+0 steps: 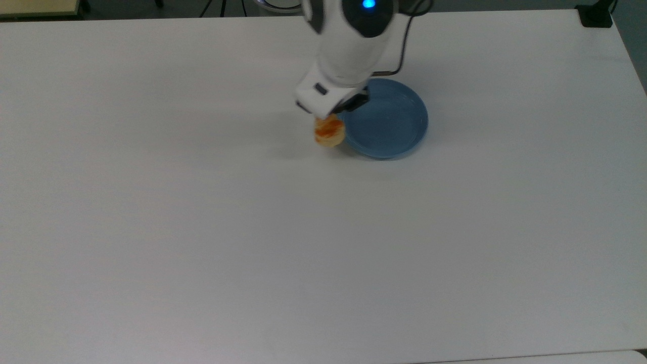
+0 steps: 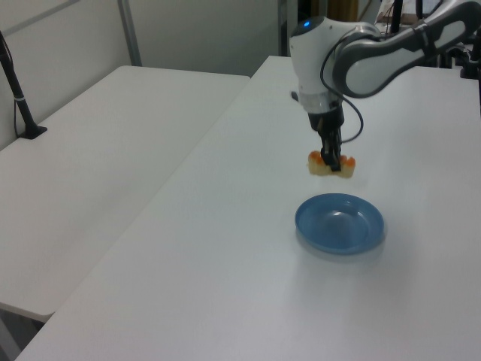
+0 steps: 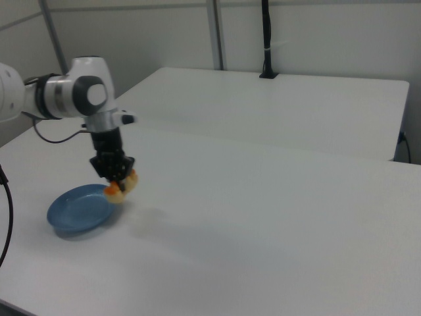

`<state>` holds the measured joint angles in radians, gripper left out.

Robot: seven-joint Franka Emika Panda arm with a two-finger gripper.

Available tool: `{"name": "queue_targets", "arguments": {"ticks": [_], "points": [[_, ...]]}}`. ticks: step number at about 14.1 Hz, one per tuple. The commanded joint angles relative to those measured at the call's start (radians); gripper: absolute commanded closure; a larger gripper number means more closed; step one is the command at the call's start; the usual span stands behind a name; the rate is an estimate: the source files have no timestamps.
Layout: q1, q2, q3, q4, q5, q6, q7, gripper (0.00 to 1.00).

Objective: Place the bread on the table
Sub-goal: 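Lift the bread roll off the plate and carry it beside the plate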

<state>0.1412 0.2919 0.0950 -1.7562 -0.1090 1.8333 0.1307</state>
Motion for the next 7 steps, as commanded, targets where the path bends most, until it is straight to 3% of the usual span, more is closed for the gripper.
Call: {"name": "queue_targets", "arguments": {"ticks": [1, 3, 4, 7], "points": [[-0.044, 0.004, -0.096, 0.004, -0.011, -0.008, -0.178, 0.81], [-0.092, 0.042, -0.103, 0.001, -0.032, -0.003, -0.213, 0.8], [-0.109, 0.065, -0.104, 0.001, -0.049, 0.018, -0.212, 0.74], [-0.144, 0.102, -0.103, 0.001, -0.066, 0.055, -0.214, 0.45]]}}
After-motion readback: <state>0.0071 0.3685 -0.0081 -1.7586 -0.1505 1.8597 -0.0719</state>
